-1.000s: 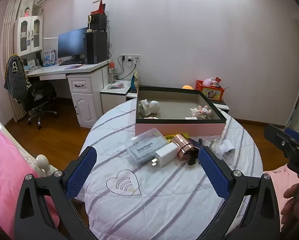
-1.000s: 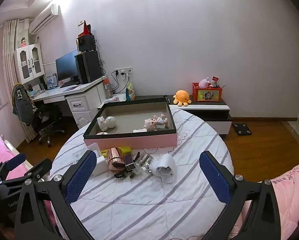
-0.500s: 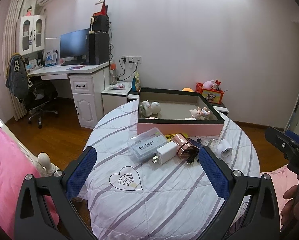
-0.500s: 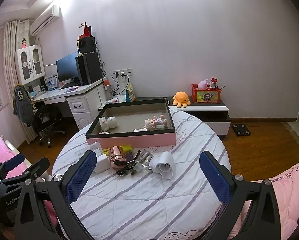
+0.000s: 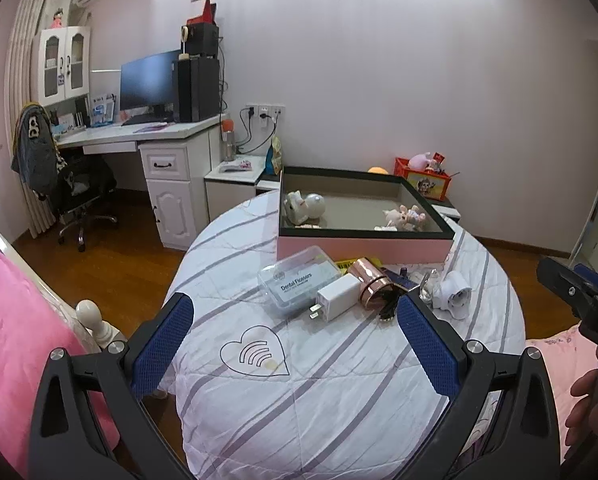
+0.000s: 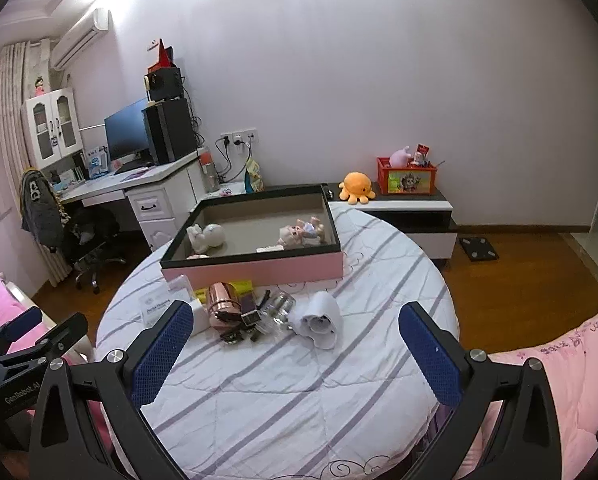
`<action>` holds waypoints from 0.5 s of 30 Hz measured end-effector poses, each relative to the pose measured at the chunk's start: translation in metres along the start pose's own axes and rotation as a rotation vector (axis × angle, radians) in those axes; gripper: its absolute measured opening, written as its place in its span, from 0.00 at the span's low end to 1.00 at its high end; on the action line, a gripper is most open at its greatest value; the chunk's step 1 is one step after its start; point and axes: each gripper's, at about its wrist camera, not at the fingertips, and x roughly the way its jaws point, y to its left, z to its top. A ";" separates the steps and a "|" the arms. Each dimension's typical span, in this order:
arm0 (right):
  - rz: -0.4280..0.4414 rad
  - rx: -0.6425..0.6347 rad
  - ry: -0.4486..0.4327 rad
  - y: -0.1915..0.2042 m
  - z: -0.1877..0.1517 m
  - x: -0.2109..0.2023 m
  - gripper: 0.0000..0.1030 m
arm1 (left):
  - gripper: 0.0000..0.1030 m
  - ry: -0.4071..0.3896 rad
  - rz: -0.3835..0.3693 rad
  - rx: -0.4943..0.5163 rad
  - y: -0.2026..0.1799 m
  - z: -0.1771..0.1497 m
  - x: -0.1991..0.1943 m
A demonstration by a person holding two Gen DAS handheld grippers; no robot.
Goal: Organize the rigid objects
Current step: 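Withdraw both tools from the box back over the bed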
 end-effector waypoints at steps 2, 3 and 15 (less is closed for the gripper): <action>-0.002 0.003 0.008 -0.002 0.000 0.003 1.00 | 1.00 0.011 -0.001 0.002 0.000 -0.001 0.004; -0.002 0.004 0.012 -0.003 0.000 0.005 1.00 | 1.00 0.015 -0.001 0.002 -0.001 0.000 0.007; -0.027 0.019 0.109 -0.018 -0.010 0.047 1.00 | 1.00 0.110 0.035 -0.014 0.016 -0.009 0.054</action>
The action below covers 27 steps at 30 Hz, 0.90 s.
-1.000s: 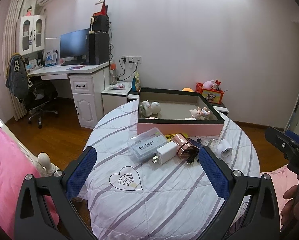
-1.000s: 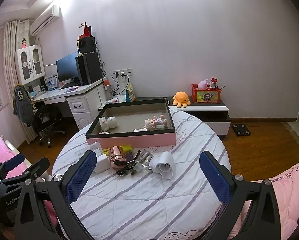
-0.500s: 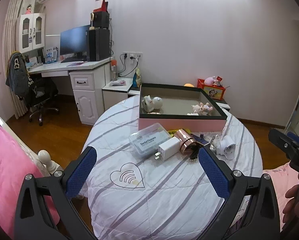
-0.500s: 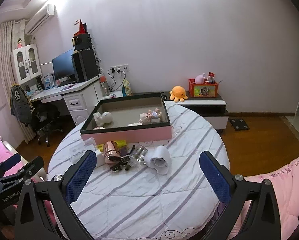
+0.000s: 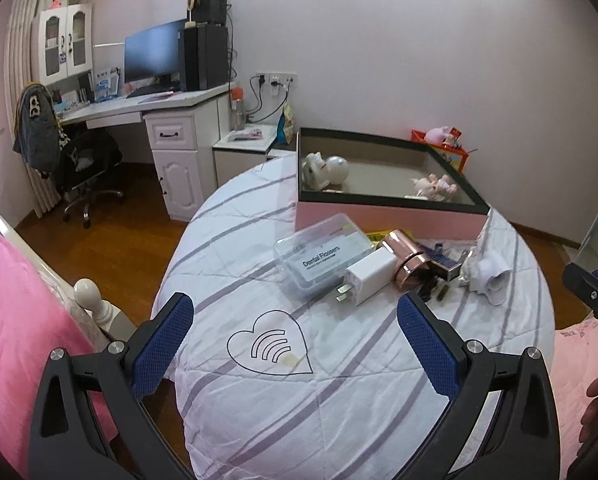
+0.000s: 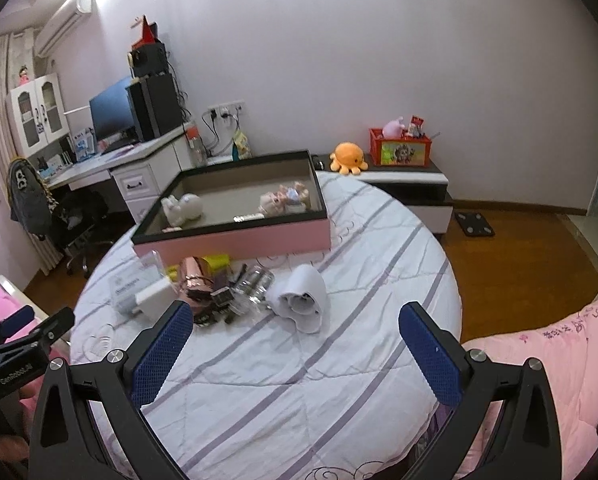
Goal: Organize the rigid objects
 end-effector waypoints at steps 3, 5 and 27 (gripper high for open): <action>-0.003 0.005 0.027 -0.003 -0.001 0.014 1.00 | 1.00 0.013 0.000 0.006 0.000 -0.001 0.008; -0.006 0.003 0.039 -0.003 -0.002 0.021 1.00 | 1.00 0.016 -0.001 0.012 0.001 0.000 0.014; -0.048 -0.065 0.214 -0.002 -0.008 0.118 1.00 | 1.00 0.154 -0.048 0.273 0.009 0.016 0.133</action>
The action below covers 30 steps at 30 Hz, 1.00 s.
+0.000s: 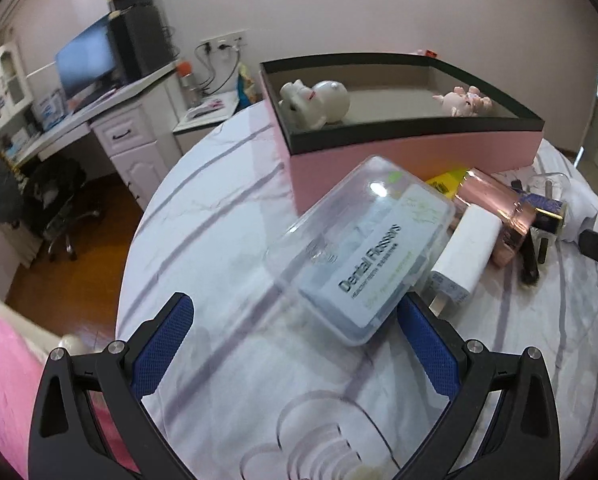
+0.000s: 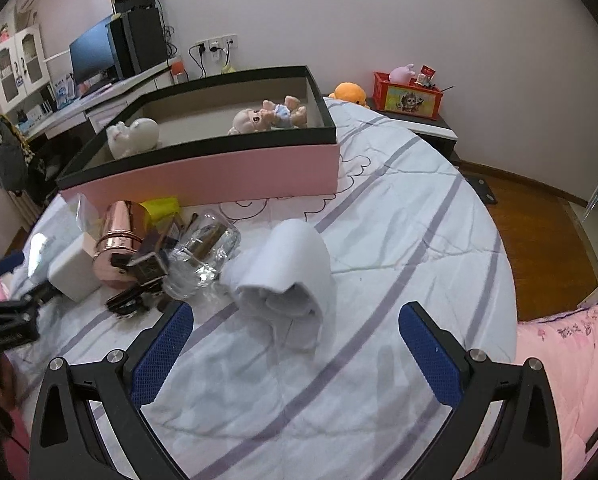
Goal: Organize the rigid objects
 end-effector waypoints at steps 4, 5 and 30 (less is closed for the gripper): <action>0.004 -0.007 0.035 -0.005 0.003 0.017 1.00 | 1.00 -0.021 0.007 0.090 -0.002 0.013 0.005; 0.013 -0.005 0.041 -0.006 0.003 0.020 1.00 | 1.00 -0.023 0.013 0.121 -0.004 0.015 0.006; 0.044 -0.066 0.052 0.003 0.011 0.034 0.95 | 1.00 -0.095 -0.065 0.546 0.005 0.016 0.005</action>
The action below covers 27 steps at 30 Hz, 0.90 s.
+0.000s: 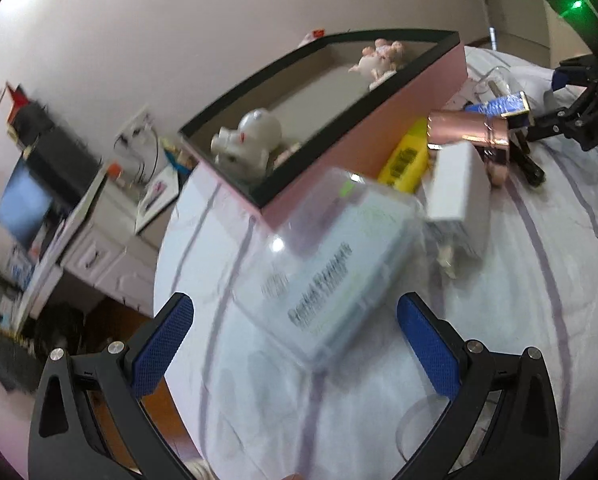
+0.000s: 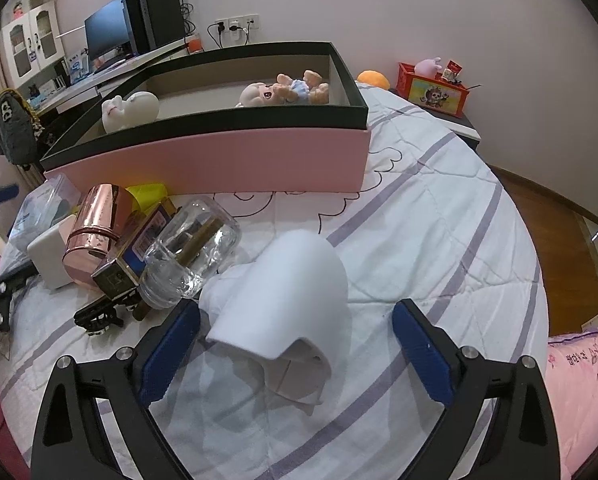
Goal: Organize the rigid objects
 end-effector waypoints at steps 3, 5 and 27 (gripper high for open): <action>-0.007 0.000 0.002 0.001 0.000 0.000 0.95 | 1.00 0.001 -0.081 0.007 0.007 0.008 0.014; -0.012 0.000 0.002 0.001 0.001 0.000 0.94 | 1.00 -0.005 -0.128 0.001 0.008 0.013 0.021; 0.011 -0.009 -0.026 0.002 0.000 -0.006 0.63 | 1.00 0.019 -0.089 -0.128 -0.010 0.020 0.016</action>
